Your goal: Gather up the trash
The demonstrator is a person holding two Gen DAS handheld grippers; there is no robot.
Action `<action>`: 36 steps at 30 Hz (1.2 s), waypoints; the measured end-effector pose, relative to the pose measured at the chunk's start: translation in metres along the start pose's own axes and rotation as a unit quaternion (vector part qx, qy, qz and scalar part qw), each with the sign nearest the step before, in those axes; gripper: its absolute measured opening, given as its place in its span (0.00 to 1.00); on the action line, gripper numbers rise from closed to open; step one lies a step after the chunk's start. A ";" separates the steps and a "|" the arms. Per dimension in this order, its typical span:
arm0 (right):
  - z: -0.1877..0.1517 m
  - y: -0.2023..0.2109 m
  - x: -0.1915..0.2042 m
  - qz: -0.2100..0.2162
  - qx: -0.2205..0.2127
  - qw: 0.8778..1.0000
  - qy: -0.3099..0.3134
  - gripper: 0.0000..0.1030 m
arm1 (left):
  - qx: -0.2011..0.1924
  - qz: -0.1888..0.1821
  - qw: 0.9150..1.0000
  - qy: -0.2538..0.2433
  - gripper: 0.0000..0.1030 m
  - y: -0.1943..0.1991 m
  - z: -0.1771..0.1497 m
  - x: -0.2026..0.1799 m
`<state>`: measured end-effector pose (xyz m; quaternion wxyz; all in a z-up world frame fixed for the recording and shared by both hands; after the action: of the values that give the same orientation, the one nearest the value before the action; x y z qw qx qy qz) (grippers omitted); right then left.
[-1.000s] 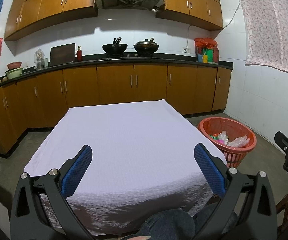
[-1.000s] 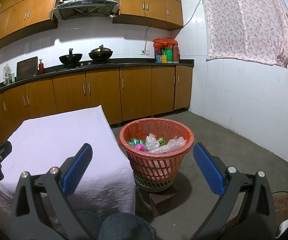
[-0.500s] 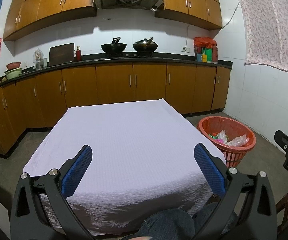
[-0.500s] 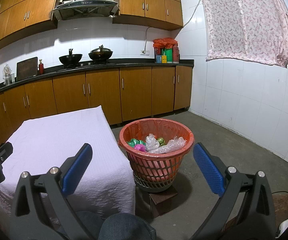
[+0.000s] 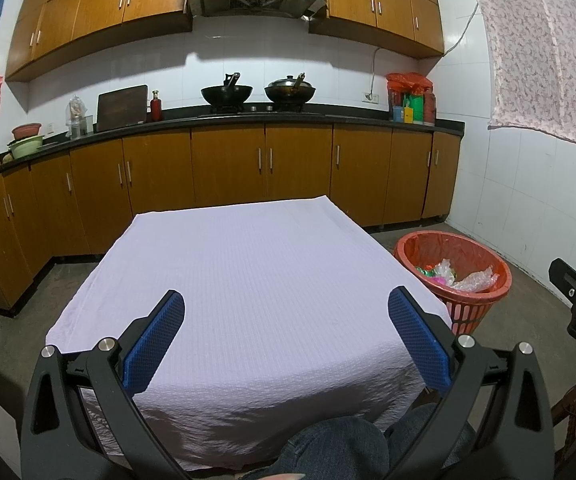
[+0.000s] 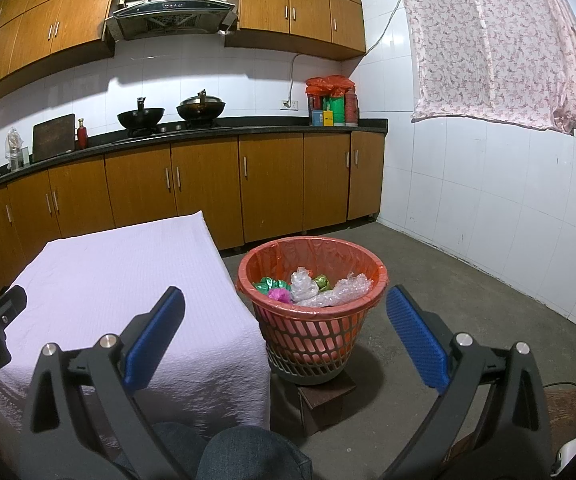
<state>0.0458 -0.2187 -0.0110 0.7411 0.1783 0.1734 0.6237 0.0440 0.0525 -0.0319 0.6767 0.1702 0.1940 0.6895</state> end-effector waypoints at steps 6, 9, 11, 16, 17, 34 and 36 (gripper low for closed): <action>-0.001 0.000 0.000 0.000 0.000 1.000 0.000 0.96 | 0.002 -0.002 1.000 -0.001 0.98 0.000 -0.004 -0.001; 0.000 0.000 0.000 0.000 0.000 1.000 0.000 0.96 | 0.002 -0.002 1.000 -0.002 0.98 -0.001 -0.005 -0.002; 0.000 0.000 -0.001 0.000 0.000 1.000 0.000 0.96 | 0.003 -0.003 1.000 -0.003 0.98 -0.002 -0.007 -0.003; -0.002 0.001 -0.001 -0.001 0.001 1.000 -0.001 0.96 | 0.004 -0.005 1.000 -0.003 0.98 -0.004 -0.008 -0.002; -0.001 0.000 -0.001 -0.001 0.000 1.000 -0.001 0.96 | 0.005 -0.005 1.000 -0.003 0.98 -0.004 -0.008 -0.002; -0.002 0.001 -0.002 -0.001 0.001 1.000 -0.002 0.96 | 0.009 -0.007 1.000 -0.003 0.98 -0.004 -0.011 -0.004; -0.002 0.001 -0.002 -0.001 0.001 1.000 -0.002 0.96 | 0.009 -0.007 1.000 -0.003 0.98 -0.005 -0.012 -0.004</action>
<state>0.0435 -0.2209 -0.0122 0.7418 0.1806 0.1725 0.6224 0.0426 0.0479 -0.0442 0.6810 0.1771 0.1991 0.6821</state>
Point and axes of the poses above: each gripper's, at about its wrist camera, not at the fingertips, and y roughly against the way its jaws point, x to its left, z to its top, the point moved 9 cm from there along -y, roughly the way its jaws point, and after that the axes turned 8 degrees about x, right-handed, at the moved point
